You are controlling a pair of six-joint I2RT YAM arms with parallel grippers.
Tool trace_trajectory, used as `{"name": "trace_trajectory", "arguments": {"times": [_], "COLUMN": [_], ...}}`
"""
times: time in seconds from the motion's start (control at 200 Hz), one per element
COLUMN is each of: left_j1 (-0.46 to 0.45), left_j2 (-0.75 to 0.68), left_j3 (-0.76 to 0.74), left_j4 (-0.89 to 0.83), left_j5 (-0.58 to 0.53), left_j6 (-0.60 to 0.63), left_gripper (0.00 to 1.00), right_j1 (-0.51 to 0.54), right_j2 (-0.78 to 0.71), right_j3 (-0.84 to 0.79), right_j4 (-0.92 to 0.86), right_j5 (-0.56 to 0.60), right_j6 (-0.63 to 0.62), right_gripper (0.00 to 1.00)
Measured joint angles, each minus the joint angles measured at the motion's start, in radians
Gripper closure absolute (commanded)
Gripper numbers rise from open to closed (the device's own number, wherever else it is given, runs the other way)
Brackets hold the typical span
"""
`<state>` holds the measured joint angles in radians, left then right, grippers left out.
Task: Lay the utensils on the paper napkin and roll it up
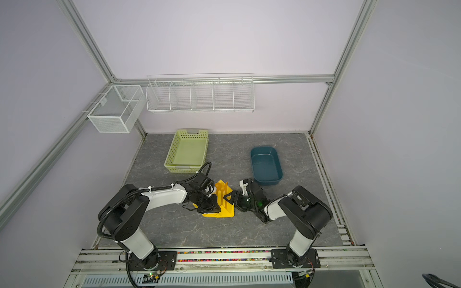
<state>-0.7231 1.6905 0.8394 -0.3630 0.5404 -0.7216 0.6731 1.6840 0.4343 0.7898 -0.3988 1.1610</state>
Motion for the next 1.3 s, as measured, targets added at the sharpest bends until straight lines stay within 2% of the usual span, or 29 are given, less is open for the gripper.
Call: {"name": "trace_trajectory", "arguments": {"times": [0.245, 0.52, 1.015, 1.125, 1.3], "left_j1": [0.0, 0.0, 0.0, 0.0, 0.0], "left_j2": [0.0, 0.0, 0.0, 0.0, 0.0], "left_j3": [0.0, 0.0, 0.0, 0.0, 0.001], "left_j4": [0.0, 0.0, -0.001, -0.001, -0.002], "left_j5": [0.0, 0.0, 0.0, 0.0, 0.0], "left_j6": [0.0, 0.0, 0.0, 0.0, 0.001], "left_gripper": [0.87, 0.87, 0.87, 0.87, 0.87], "right_j1": [-0.03, -0.03, 0.008, 0.009, 0.008], "right_j2": [-0.05, -0.161, -0.17, -0.214, -0.291], "right_j3": [-0.002, -0.002, -0.005, -0.002, 0.126], "right_j4": [-0.028, -0.151, -0.196, -0.285, -0.628], "right_j5": [-0.048, -0.072, -0.102, -0.076, 0.031], "right_j6": [-0.05, -0.104, -0.106, -0.122, -0.214], "right_gripper": [0.35, 0.4, 0.45, 0.48, 0.55]}}
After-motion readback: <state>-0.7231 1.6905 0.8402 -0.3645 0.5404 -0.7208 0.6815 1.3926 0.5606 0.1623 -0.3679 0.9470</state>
